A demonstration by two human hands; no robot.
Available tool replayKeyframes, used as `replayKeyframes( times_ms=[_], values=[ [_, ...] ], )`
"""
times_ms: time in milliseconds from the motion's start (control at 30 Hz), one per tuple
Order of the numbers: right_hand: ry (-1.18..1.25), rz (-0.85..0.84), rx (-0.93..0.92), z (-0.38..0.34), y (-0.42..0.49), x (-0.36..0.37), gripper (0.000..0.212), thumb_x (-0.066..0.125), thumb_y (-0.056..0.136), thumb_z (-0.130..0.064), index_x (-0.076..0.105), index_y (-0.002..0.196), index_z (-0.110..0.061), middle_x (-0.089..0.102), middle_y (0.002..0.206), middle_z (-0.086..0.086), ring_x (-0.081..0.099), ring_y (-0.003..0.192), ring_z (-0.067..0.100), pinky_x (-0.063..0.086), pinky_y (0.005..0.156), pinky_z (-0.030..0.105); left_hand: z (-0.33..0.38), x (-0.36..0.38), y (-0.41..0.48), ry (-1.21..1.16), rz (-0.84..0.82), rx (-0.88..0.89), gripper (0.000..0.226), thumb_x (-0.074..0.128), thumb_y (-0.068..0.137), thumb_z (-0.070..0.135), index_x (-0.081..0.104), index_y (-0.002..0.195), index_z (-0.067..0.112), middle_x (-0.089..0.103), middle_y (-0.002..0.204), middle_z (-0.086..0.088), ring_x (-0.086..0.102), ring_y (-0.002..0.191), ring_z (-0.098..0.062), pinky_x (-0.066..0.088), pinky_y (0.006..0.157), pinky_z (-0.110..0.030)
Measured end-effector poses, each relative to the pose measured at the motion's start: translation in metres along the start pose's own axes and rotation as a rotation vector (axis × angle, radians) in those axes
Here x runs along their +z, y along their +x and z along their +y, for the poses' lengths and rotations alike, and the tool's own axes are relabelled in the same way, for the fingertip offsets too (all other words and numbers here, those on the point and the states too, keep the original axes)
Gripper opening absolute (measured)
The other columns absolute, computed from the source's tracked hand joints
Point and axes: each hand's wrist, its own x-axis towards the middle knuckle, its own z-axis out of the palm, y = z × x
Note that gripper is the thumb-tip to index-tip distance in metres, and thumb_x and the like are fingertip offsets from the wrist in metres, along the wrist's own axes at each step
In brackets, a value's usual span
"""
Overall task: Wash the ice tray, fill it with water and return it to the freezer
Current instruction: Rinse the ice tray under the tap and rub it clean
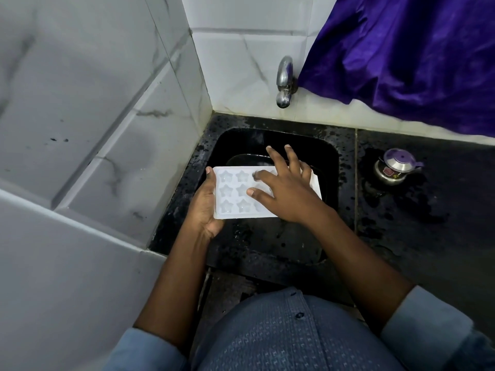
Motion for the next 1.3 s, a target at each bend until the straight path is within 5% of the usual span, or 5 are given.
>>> replayKeyframes(
  times_ms=[233,667,800,1033,1300],
  values=[
    [0.067,0.108,-0.03,-0.002,-0.004,-0.002,0.042,0.041,0.099,-0.069,0.058,0.116,-0.035,0.012,0.174,0.001,-0.01,0.16,0.029,0.008,0.119,0.057,-0.003,-0.001,0.0,0.003,-0.02,0.001,0.08,0.035,0.106,0.073,0.061,0.147,0.009,0.069,0.142,-0.021,0.07,0.127,-0.039,0.063,0.093,-0.051],
    [0.001,0.026,-0.08,-0.015,0.001,-0.001,0.055,0.033,0.095,-0.076,0.058,0.133,-0.045,0.001,0.175,0.0,-0.018,0.158,0.03,0.002,0.12,0.058,-0.005,0.002,0.0,-0.024,-0.098,-0.009,0.083,0.036,0.106,0.073,0.062,0.145,0.005,0.067,0.143,-0.026,0.07,0.127,-0.039,0.063,0.094,-0.052],
    [0.011,0.026,-0.067,-0.018,0.003,-0.003,0.053,0.035,0.097,-0.074,0.059,0.131,-0.043,0.002,0.175,0.001,-0.016,0.159,0.031,0.004,0.119,0.058,-0.005,0.006,-0.002,-0.012,-0.093,-0.014,0.085,0.035,0.105,0.073,0.058,0.15,0.004,0.065,0.146,-0.026,0.065,0.133,-0.042,0.056,0.107,-0.058],
    [0.029,0.031,-0.066,-0.019,0.0,-0.003,0.052,0.037,0.097,-0.074,0.062,0.129,-0.042,0.003,0.175,0.001,-0.017,0.159,0.03,0.002,0.119,0.056,-0.002,0.009,-0.006,-0.029,-0.089,-0.016,0.081,0.033,0.107,0.071,0.063,0.142,0.004,0.07,0.137,-0.026,0.075,0.118,-0.038,0.066,0.088,-0.051],
    [0.03,0.031,-0.058,-0.022,0.0,0.0,0.054,0.034,0.098,-0.074,0.06,0.133,-0.042,0.003,0.175,0.0,-0.016,0.159,0.029,0.004,0.12,0.059,0.0,0.006,-0.004,-0.01,-0.071,-0.007,0.084,0.035,0.106,0.072,0.058,0.148,0.003,0.066,0.144,-0.027,0.064,0.133,-0.044,0.054,0.11,-0.059]
  ],
)
